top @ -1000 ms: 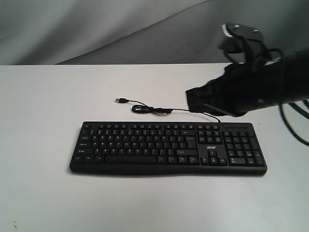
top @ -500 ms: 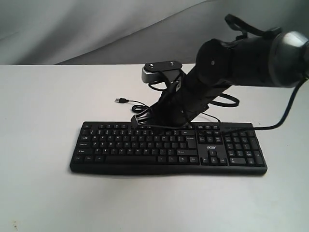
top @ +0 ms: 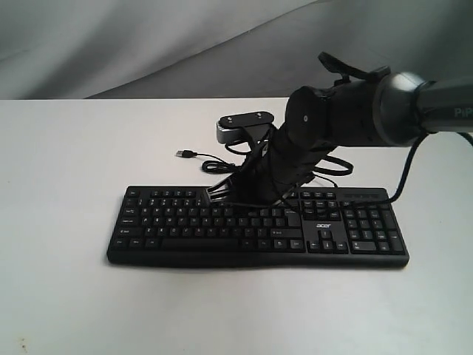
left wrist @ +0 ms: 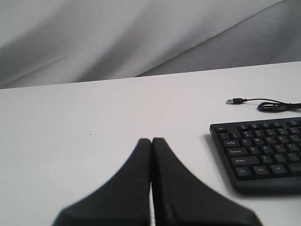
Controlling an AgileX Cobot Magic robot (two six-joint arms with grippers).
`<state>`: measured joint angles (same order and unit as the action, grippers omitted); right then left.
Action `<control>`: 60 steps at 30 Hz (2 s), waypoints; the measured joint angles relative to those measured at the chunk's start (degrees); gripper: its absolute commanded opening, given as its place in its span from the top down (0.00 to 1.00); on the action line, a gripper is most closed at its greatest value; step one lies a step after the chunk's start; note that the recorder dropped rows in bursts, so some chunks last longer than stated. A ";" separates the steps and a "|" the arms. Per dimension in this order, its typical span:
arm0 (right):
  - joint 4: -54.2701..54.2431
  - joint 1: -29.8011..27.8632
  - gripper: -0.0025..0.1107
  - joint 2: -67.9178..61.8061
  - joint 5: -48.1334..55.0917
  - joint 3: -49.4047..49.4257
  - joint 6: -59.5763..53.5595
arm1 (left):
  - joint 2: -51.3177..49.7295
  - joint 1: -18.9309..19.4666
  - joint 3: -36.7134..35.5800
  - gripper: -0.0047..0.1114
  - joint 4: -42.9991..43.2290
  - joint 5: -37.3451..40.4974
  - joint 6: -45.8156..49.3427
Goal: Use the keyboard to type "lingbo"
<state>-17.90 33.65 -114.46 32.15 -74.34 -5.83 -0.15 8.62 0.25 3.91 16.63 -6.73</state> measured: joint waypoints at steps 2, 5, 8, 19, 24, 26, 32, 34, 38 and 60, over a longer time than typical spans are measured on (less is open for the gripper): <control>0.14 0.00 0.98 -0.13 -0.18 0.00 0.00 | 0.00 0.00 0.00 0.96 0.00 0.00 0.00; 0.24 0.00 0.98 -0.13 -0.85 0.00 0.00 | 0.00 0.00 0.00 0.96 0.00 0.00 0.00; 0.24 0.00 0.98 -0.86 -1.27 -0.04 0.00 | 0.00 0.00 0.00 0.96 0.00 0.00 0.00; 0.39 0.00 0.98 -2.20 -1.27 -0.04 1.23 | 0.00 0.00 0.00 0.96 0.00 0.00 0.00; 0.39 0.00 0.98 -2.82 -1.36 -0.04 1.23 | 0.00 0.00 0.00 0.96 0.00 0.00 0.00; 0.39 0.00 0.98 -3.08 -1.49 -0.04 1.23 | 0.00 0.00 0.00 0.96 0.00 0.00 0.00; 0.39 0.00 0.98 -3.08 -2.62 -0.04 1.23 | 0.00 0.00 0.00 0.96 0.00 0.00 0.00; 0.39 0.00 0.98 -3.08 -2.87 -0.04 1.23 | 0.00 0.00 0.00 0.96 0.00 0.00 0.00; 0.39 0.00 0.98 -3.32 -3.10 -0.04 1.23 | 0.00 0.00 0.00 0.96 0.00 0.00 0.00; 0.02 0.00 0.98 -1.82 -4.80 -0.50 0.78 | 0.00 0.00 0.00 0.96 0.00 0.00 0.00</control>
<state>-17.88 33.65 -116.28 27.35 -74.83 -5.05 -0.15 8.62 0.25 3.91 16.63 -6.73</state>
